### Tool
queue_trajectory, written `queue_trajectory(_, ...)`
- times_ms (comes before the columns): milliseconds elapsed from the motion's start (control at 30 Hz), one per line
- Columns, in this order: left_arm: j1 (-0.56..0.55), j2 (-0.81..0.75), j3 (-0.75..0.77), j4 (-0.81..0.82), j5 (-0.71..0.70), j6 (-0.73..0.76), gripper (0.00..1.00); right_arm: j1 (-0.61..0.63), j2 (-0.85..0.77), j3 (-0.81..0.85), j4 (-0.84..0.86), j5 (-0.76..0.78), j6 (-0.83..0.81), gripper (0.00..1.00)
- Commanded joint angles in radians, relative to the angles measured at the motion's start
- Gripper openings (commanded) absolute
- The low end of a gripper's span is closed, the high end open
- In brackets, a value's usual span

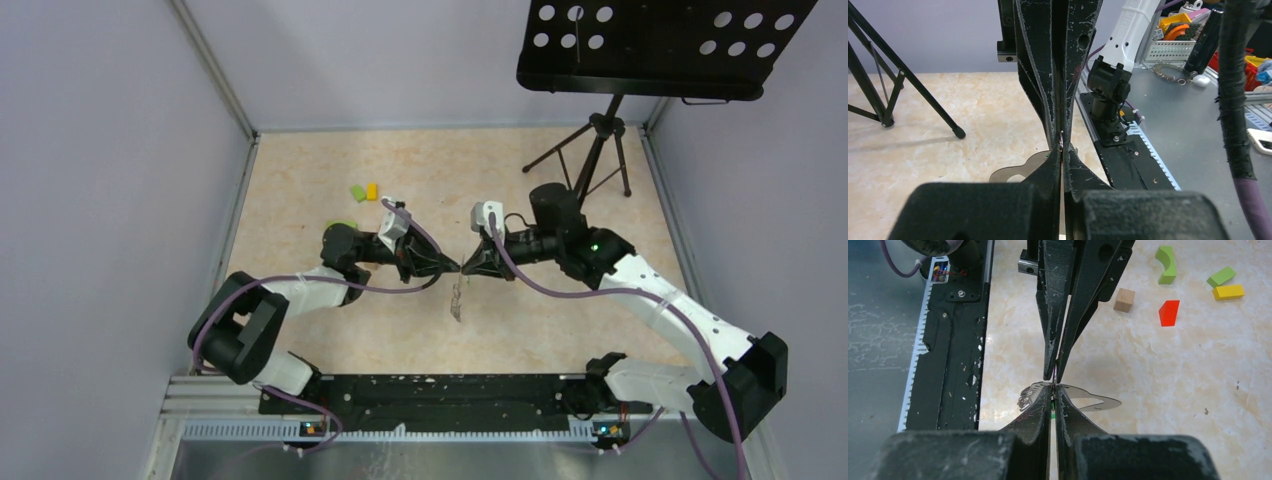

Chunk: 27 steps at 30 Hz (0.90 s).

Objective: Put the keys on the keyring
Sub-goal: Adjust the key on the keyring.

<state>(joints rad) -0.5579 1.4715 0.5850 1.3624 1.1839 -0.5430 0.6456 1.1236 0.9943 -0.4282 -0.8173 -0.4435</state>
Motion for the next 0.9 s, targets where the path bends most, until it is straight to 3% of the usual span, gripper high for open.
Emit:
queue_trajectory(0, 0.003, -0.007, 0.002, -0.011, 0.001, 0.107, 0.01, 0.0, -0.003, 0.042, -0.004, 0.082, -0.023, 0.0)
queue_trajectory(133, 0.003, -0.08, 0.015, -0.248, -0.007, 0.357, 0.22, 0.048, 0.043, 0.13, -0.157, 0.207, -0.095, 0.0)
queue_trajectory(200, 0.001, -0.103, 0.041, -0.37, -0.014, 0.481, 0.28, 0.085, 0.075, 0.17, -0.23, 0.273, -0.123, 0.0)
queue_trajectory(367, 0.001, -0.107, 0.075, -0.491, -0.009, 0.569, 0.41, 0.138, 0.122, 0.218, -0.294, 0.368, -0.132, 0.0)
queue_trajectory(867, -0.007, -0.094, 0.104, -0.564, -0.022, 0.599, 0.4, 0.181, 0.208, 0.327, -0.385, 0.45, -0.126, 0.0)
